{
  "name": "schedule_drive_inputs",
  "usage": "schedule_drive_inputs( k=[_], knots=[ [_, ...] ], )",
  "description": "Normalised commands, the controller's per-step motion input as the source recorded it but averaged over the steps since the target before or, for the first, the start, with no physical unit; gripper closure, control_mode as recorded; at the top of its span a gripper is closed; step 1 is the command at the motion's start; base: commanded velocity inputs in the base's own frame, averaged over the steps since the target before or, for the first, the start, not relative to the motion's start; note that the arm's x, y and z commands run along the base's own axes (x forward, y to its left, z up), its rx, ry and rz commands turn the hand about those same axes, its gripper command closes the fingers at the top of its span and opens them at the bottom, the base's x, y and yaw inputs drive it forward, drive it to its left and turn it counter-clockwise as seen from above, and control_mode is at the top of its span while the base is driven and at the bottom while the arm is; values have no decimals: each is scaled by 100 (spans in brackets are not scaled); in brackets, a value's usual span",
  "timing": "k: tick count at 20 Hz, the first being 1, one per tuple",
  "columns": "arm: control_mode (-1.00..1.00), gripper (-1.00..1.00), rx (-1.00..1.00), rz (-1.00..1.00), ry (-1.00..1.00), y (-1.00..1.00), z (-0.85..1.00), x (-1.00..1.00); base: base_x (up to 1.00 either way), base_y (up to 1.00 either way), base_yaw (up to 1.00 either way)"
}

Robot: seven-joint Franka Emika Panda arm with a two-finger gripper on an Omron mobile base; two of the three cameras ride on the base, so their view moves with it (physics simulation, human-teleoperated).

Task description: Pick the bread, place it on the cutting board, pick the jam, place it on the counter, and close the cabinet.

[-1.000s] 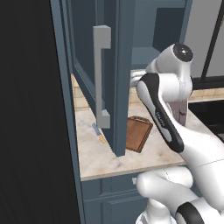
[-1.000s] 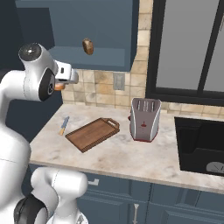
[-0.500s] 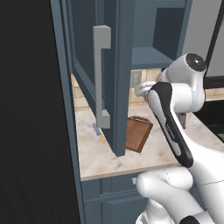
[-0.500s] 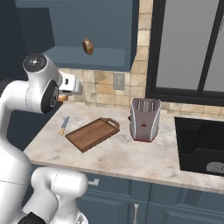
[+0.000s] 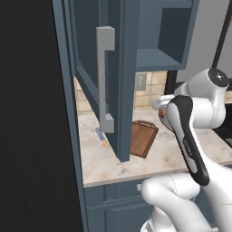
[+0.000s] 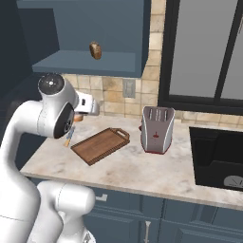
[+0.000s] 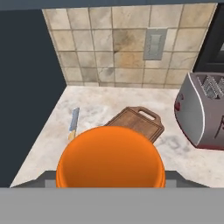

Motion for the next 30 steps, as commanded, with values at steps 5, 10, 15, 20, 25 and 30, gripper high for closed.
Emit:
schedule_drive_inputs(
  k=[5,10,15,20,25,30],
  knots=[
    [-100,100,0,0,0,-40,-27,0,0,0,0],
    [-100,100,0,0,0,-41,-25,0,0,0,0],
    [-100,100,0,0,0,-50,-25,0,0,0,0],
    [-100,100,0,0,0,-41,-23,0,0,0,0],
    [-100,100,0,0,0,-40,-27,0,0,0,0],
    [-100,100,0,0,0,-39,-28,0,0,0,0]
  ],
)
